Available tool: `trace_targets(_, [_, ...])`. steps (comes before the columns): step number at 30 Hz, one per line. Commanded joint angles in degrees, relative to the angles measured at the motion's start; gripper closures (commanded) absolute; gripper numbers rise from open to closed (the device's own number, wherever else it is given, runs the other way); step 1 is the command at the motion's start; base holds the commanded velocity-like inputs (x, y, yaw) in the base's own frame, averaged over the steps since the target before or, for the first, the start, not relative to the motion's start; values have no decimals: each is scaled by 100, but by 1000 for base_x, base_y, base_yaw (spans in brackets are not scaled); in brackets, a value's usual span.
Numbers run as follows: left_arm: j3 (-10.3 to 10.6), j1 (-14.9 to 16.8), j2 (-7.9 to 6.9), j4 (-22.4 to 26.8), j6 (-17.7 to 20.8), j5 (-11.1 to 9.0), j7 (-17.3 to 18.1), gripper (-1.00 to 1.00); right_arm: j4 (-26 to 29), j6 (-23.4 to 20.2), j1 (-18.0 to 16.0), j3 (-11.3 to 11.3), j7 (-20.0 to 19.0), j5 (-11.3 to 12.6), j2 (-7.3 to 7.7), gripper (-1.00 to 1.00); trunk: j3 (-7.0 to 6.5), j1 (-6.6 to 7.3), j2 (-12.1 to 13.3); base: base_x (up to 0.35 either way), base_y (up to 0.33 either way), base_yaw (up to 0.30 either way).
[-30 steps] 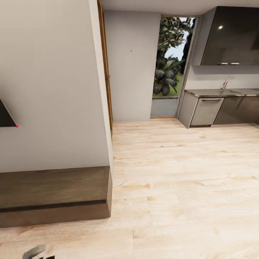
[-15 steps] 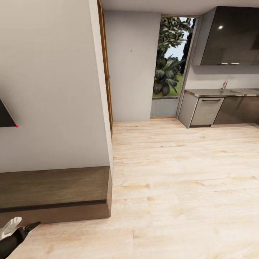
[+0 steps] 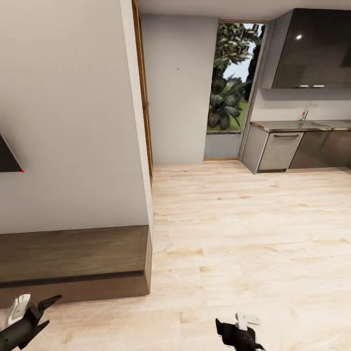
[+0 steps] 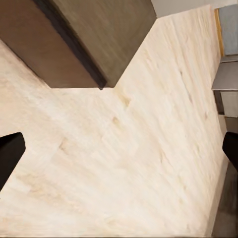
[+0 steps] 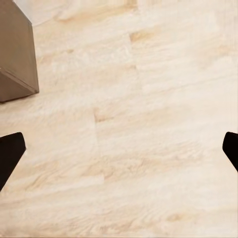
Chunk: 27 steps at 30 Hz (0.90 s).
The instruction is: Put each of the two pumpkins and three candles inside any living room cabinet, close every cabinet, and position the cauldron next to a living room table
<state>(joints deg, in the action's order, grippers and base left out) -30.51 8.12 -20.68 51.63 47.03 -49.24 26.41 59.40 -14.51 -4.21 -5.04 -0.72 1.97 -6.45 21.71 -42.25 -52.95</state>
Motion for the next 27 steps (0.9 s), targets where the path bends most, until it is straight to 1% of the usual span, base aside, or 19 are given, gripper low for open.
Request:
trace_targets(1, [-6, 6, 21, -116, 38, -8, 11, -100, 41, -106, -18, -12, -49, 86, -9, -100, 7, -1, -5, 0, 0, 0])
trace_targets(4, [13, 6, 140, -341, -45, -4, 6, -100, 83, -297, -53, -7, -111, 218, -13, -100, 61, -66, -125, 0, 0, 0])
trace_targets(9, [25, 6, 374, -414, -133, 0, 5, -100, 96, -367, -76, -6, -135, 262, -14, -100, 150, -176, -326, 0, 0, 0])
trace_targets(11, [28, 6, 534, -423, -151, 16, 4, -100, 126, -376, -78, -3, -142, 266, -14, -100, 186, -220, -406, 0, 0, 0])
trace_targets(13, [31, 6, 625, -425, -215, 14, 8, -100, 325, -407, -81, -4, -160, 272, -14, -100, 222, -264, -486, 0, 0, 0])
trace_targets(14, [29, 6, 656, -429, -272, 2, 22, -100, 578, -524, -105, -5, -171, 286, -16, -100, 240, -286, -526, 0, 0, 0])
trace_targets(17, [22, 6, 683, -501, -352, -20, 48, -100, 1236, -1155, -176, -5, -184, 388, -52, -100, 294, -352, -647, 0, 0, 0])
trace_targets(18, [24, 6, 690, -589, -427, -19, 53, -100, 1374, -1330, -186, -5, -187, 459, -64, -100, 312, -374, -687, 0, 0, 0])
trace_targets(21, [39, 6, 722, -1040, -943, -15, 80, -100, 1599, -1582, -221, 5, -187, 688, -79, -100, 366, -440, -807, 0, 0, 0])
trace_targets(23, [115, 6, 805, -1215, -1193, -10, 83, -100, 1685, -1653, -274, 24, -190, 752, -82, -100, 402, -484, -887, 0, 0, 0])
trace_targets(26, [270, 6, 929, -1308, -1359, -7, 77, -100, 1732, -1694, -320, 42, -192, 787, -84, -100, 455, -550, -1008, 0, 0, 0])
trace_targets(27, [290, 9, 960, -1292, -1409, -7, 75, -100, 1740, -1698, -325, 44, -192, 790, -84, -100, 473, -572, -1048, 0, 0, 0])
